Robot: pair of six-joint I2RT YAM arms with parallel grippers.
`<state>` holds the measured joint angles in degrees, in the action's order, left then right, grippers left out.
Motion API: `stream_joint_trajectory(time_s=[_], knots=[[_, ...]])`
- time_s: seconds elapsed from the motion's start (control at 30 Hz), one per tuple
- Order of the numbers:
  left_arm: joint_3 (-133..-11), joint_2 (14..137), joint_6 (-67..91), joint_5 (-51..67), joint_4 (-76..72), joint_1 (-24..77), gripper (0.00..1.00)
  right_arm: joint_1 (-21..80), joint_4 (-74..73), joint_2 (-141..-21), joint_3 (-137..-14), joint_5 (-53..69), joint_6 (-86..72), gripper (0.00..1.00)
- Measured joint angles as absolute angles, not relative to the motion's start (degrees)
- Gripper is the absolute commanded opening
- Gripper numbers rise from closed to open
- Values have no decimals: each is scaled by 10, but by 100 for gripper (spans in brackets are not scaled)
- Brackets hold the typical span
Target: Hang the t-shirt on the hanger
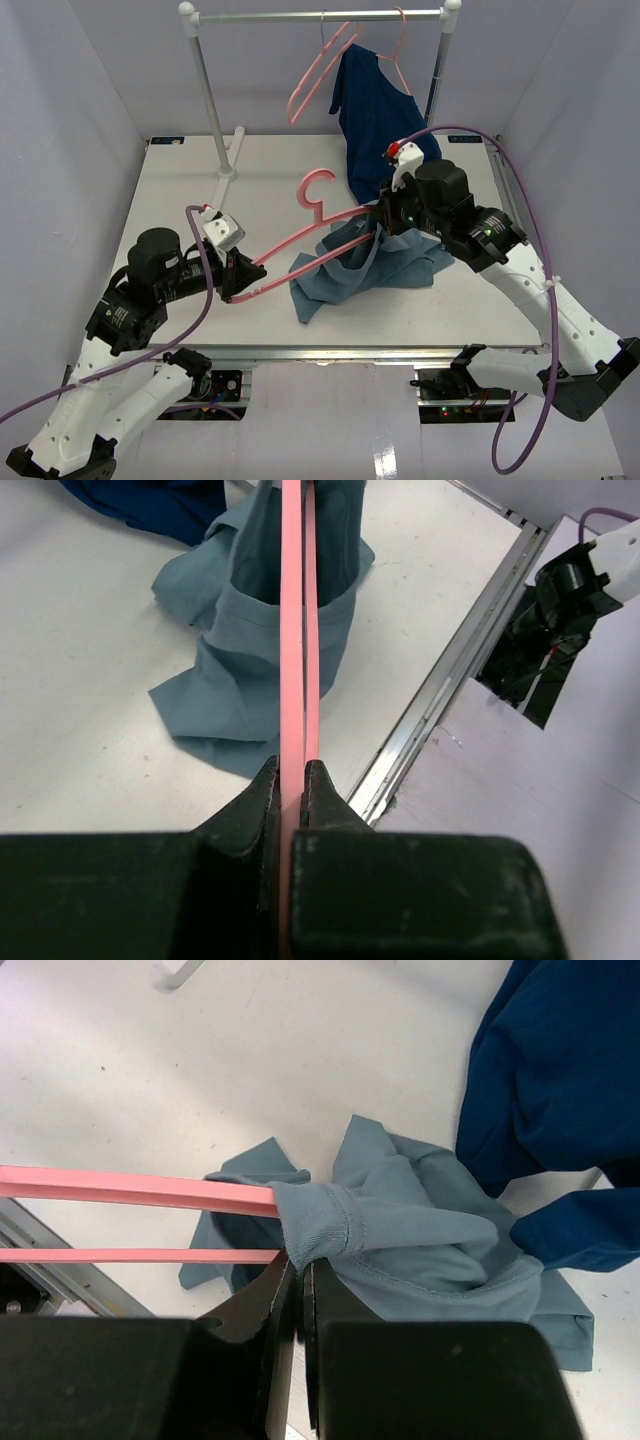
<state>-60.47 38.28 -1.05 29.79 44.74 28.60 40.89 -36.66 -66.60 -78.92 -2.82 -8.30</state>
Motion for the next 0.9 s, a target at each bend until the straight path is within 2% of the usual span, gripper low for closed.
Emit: stream_joint_trajectory(time_s=[0.4,0.9], knots=[[-647,371,-52,321,489,290,0,413,-407,-655,-843,-93,-84,8],[-627,410,-61,376,435,288,0,432,-427,-664,-854,10,-46,8]])
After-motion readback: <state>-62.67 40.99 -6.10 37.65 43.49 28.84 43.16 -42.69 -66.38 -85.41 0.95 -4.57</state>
